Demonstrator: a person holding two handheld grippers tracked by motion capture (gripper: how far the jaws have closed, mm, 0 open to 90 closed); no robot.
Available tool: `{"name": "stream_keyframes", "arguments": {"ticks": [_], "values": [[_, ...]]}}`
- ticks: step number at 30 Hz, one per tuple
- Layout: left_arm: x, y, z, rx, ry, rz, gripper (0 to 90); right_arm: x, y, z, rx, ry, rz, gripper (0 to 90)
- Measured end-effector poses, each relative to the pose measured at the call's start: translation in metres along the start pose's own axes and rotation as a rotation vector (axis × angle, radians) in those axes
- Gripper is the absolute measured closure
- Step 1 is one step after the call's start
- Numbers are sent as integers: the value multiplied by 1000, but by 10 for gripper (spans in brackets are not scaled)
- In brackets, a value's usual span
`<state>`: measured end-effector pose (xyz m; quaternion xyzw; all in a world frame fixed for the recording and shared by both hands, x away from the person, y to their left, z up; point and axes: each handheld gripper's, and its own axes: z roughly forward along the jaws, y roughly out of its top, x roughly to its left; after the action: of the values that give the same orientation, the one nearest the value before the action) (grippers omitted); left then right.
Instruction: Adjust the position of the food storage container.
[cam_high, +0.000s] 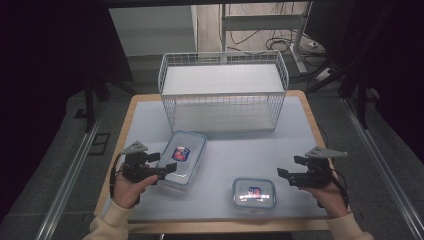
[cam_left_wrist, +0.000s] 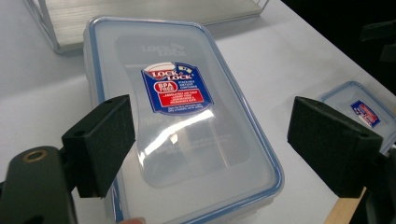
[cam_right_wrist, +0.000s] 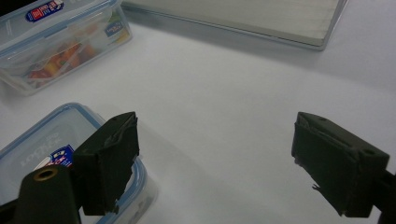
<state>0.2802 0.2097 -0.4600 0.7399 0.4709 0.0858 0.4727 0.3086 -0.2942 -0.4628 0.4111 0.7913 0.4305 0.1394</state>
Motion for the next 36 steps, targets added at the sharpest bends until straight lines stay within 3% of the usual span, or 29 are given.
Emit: {"name": "stream_keyframes", "arguments": {"ticks": [5,11,14,16,17,19,23,28,32,36], "values": [[2,-2,-4,-9,9,-19,149,-4,-1,-1,-5,13,12,151],[3,-3,-9,-22,16,-12,168,-6,-5,4,9,9,-16,159],[-2,-4,-13,-21,-3,-9,206,-5,-5,5,16,6,-22,165],[-5,-3,-14,-13,-27,-9,305,-3,-3,6,11,14,-17,169],[-13,-1,-16,-11,-42,15,324,-2,-2,7,8,19,-18,169],[-23,3,-15,-3,-41,60,347,1,0,7,5,23,-29,170],[-35,7,-10,19,-44,97,457,4,1,6,1,23,-36,174],[-44,10,-3,60,-97,136,785,5,0,5,7,19,-42,178],[-61,9,4,103,-113,168,897,6,1,5,5,21,-45,178],[-75,5,13,143,-121,195,900,7,0,7,10,22,-46,178]]}}
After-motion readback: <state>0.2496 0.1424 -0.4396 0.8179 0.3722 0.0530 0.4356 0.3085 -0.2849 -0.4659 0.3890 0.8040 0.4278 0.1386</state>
